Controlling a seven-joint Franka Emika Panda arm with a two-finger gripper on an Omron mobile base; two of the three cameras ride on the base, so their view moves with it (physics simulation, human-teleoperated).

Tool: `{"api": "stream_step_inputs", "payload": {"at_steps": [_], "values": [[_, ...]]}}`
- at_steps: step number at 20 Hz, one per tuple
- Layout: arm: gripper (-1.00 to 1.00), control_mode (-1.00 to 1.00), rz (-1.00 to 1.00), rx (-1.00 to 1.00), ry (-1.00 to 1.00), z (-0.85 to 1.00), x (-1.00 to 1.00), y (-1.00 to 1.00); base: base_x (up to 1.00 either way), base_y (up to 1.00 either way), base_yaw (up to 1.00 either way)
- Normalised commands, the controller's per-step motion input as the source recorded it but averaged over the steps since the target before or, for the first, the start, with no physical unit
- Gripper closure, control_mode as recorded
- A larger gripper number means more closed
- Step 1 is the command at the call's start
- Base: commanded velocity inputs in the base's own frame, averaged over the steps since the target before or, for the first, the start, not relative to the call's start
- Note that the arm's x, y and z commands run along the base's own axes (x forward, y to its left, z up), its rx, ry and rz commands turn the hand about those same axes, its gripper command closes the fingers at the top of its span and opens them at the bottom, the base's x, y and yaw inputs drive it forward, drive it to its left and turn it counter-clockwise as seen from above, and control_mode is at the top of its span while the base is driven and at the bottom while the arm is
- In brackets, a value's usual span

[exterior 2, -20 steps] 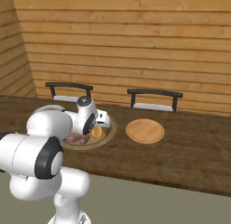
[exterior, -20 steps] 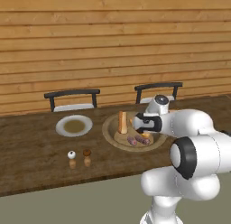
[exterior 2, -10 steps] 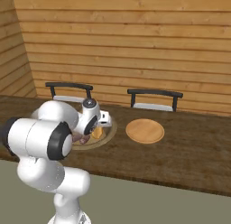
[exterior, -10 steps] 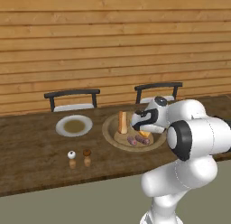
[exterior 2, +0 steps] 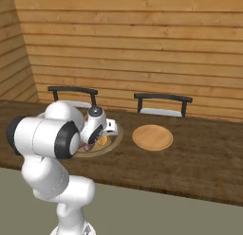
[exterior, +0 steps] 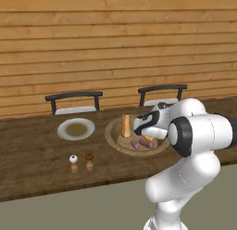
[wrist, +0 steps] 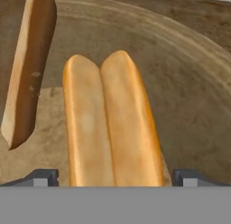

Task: Place one bun and one sausage from the bowl on each plate.

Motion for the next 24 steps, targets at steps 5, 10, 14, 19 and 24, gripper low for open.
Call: {"api": "stream_step_inputs", "payload": {"at_steps": [5,10,14,19,24], "values": [[-1.0,-1.0,0.0,0.0,0.0,-0.02,0.08,0.0,0.0,0.0,0.0],[-1.0,-1.0,0.0,0.0,0.0,-0.06,0.04,-0.01,0.0,0.0,0.0],[1.0,-1.0,0.0,0.0,0.0,0.0,0.0,0.0,0.0,0.0,0.0],[1.0,-1.0,0.0,0.0,-0.01,0.19,-0.16,0.0,0.0,0.0,0.0],[1.0,-1.0,-0.05,0.0,-0.03,0.57,-0.65,0.0,0.0,0.0,0.0]]}}
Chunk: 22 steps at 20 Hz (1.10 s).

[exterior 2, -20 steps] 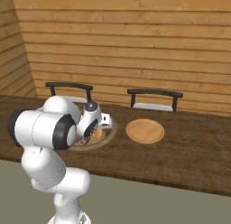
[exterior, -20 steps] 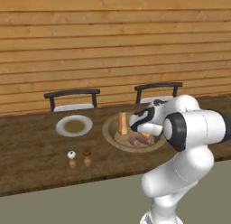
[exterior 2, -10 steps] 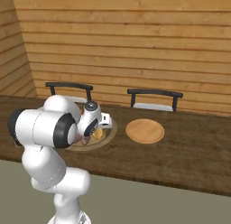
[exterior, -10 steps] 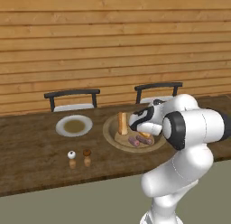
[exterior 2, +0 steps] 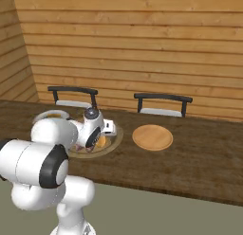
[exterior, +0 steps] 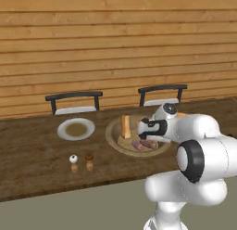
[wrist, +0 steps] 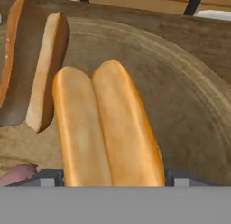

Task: Place one bun and one sausage from the bowl on each plate.

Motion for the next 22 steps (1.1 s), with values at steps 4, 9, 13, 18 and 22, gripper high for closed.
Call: {"api": "stream_step_inputs", "payload": {"at_steps": [4,9,13,18,22], "values": [[1.0,-1.0,-0.09,0.0,0.0,0.78,-0.42,-0.1,0.0,0.0,0.0],[1.0,-1.0,-0.11,0.0,0.03,0.85,-0.09,-0.32,0.0,0.0,0.0],[1.0,-1.0,-0.19,0.0,0.09,0.68,-0.27,-0.87,0.0,0.0,0.0],[1.0,-1.0,-0.17,0.01,0.15,0.58,-0.02,-0.92,0.0,0.0,0.0],[1.0,-1.0,-0.04,0.02,0.07,0.14,0.0,-0.83,0.0,0.0,0.0]]}}
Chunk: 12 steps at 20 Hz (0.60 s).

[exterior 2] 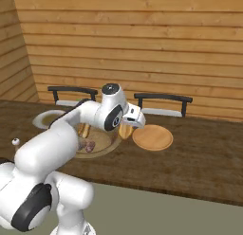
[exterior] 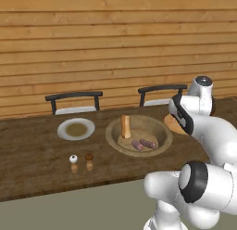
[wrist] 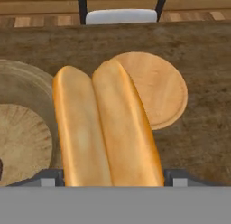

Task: Place one bun and one sausage from the bowl on each plate.

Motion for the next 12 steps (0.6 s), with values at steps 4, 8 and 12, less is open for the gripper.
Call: {"api": "stream_step_inputs", "payload": {"at_steps": [4,8,12], "values": [[1.0,-1.0,0.0,0.03,0.01,-0.24,0.07,-0.44,0.0,0.0,0.0],[1.0,-1.0,0.06,0.0,0.0,-0.53,0.26,0.0,0.0,0.0,0.0],[1.0,-1.0,0.02,0.0,0.05,-0.22,0.77,0.0,0.0,0.0,0.0]]}}
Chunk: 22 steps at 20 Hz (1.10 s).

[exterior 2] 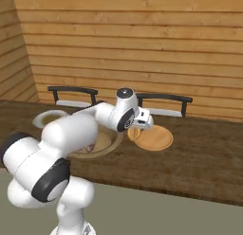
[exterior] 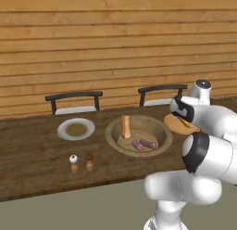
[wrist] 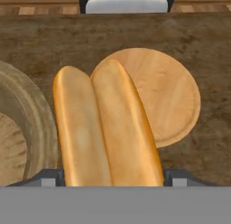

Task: Place one bun and one sausage from the bowl on each plate.

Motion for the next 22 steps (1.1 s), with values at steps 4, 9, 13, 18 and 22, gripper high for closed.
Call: {"api": "stream_step_inputs", "payload": {"at_steps": [4,9,13,18,22], "values": [[1.0,-1.0,0.0,0.0,0.07,-0.36,0.68,0.0,0.0,0.0,0.0],[1.0,-1.0,0.0,0.0,0.0,-0.46,0.11,-0.1,0.0,0.0,0.0],[1.0,-1.0,0.0,0.0,0.03,-0.21,0.22,-0.04,0.0,0.0,0.0],[1.0,-1.0,0.0,0.01,0.08,-0.03,0.33,0.0,0.0,0.0,0.0],[-1.0,-1.0,0.0,0.0,0.03,-0.08,0.22,0.0,0.0,0.0,0.0]]}}
